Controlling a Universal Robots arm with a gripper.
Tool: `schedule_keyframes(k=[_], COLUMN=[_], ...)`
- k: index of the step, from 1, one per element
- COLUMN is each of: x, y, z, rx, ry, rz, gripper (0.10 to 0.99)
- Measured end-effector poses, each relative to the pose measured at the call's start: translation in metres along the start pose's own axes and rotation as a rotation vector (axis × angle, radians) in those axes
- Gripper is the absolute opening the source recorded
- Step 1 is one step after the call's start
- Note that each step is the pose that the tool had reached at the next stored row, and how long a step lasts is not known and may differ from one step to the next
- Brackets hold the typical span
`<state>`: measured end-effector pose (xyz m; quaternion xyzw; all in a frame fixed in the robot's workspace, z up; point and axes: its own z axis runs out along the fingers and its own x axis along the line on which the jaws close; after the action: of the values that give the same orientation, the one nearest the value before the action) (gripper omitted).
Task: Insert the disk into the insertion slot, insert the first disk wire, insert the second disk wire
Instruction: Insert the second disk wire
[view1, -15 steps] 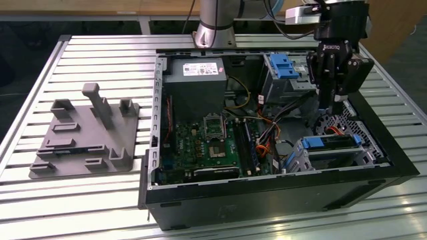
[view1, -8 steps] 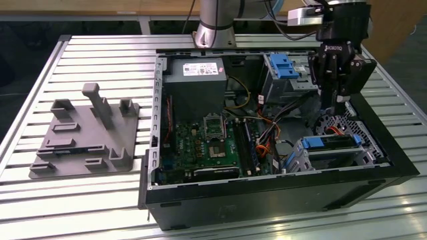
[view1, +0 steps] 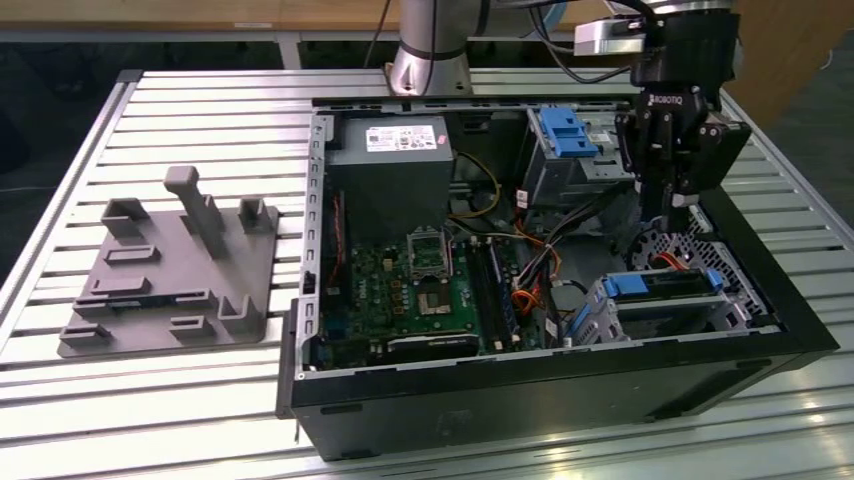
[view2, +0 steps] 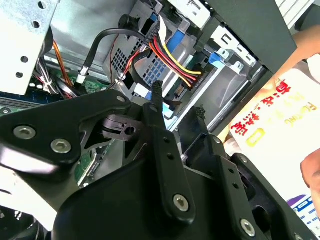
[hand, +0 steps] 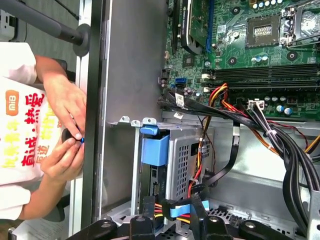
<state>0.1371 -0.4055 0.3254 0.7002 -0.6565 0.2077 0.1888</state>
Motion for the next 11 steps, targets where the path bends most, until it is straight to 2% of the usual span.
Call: schedule_keyframes(k=[3,5,11], x=[0.0,0.0,-0.0001], y=[0.0,0.0,0.0], z=[0.0,0.0,0.0001], rx=[0.0,0.0,0.0], ry=[0.0008,0.0015,0.0038], rz=[0.0,0.0,0.0], gripper=[0.388,0.255,0.255])
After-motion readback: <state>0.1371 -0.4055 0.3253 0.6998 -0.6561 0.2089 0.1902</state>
